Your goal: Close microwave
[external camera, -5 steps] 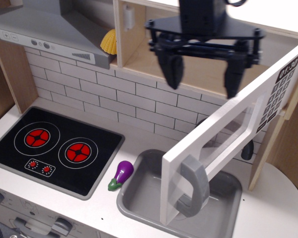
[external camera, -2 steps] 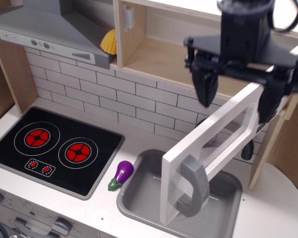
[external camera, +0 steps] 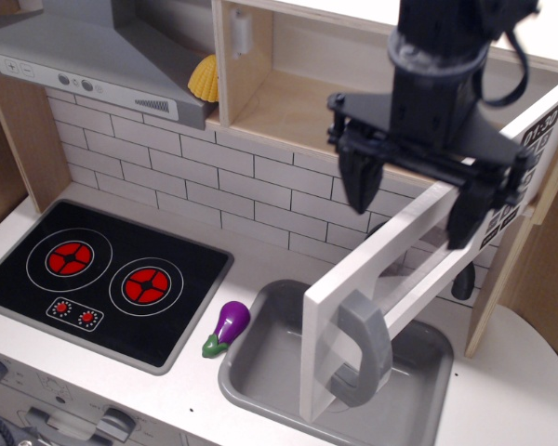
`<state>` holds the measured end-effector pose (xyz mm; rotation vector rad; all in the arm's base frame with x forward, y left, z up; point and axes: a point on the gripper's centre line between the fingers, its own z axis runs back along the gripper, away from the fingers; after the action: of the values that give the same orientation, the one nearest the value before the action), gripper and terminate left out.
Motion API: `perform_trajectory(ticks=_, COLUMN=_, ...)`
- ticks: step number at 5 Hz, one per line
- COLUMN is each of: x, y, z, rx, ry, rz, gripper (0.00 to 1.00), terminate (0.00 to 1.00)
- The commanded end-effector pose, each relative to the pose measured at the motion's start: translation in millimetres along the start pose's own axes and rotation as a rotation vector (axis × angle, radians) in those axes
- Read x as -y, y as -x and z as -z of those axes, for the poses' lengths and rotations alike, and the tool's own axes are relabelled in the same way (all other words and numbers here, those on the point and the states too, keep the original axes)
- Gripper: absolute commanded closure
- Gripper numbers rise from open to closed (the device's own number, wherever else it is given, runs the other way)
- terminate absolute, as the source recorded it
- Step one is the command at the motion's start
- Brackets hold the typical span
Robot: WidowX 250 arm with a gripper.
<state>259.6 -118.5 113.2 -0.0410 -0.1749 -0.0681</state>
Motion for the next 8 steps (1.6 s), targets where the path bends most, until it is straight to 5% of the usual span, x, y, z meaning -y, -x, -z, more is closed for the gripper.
perform_trajectory(ticks=1, x=-44, y=-21, z=-12, rx=0.046, ry=-0.093, rz=-0.06, gripper=0.0, terminate=0.0)
perform_trajectory(ticks=3, x=-59, y=-44, z=-41, rx=0.051, ry=-0.176, rz=-0.108, gripper=0.0, terminate=0.0)
perform_trajectory(ticks=4, x=-49, y=-41, z=-57, rx=0.03, ry=-0.093, rz=-0.146, gripper=0.0, terminate=0.0)
perform_trajectory(ticks=5, x=-18, y=-10, z=-51, rx=0.005, ry=0.006, rz=-0.097, gripper=0.0, terminate=0.0)
perform_trajectory(ticks=7, x=23, y=33, z=-26, rx=-0.01, ry=0.083, rz=-0.078, gripper=0.0, terminate=0.0)
perform_trajectory(ticks=8, x=29, y=37, z=2, rx=-0.036, ry=0.059, rz=-0.082, gripper=0.0, terminate=0.0)
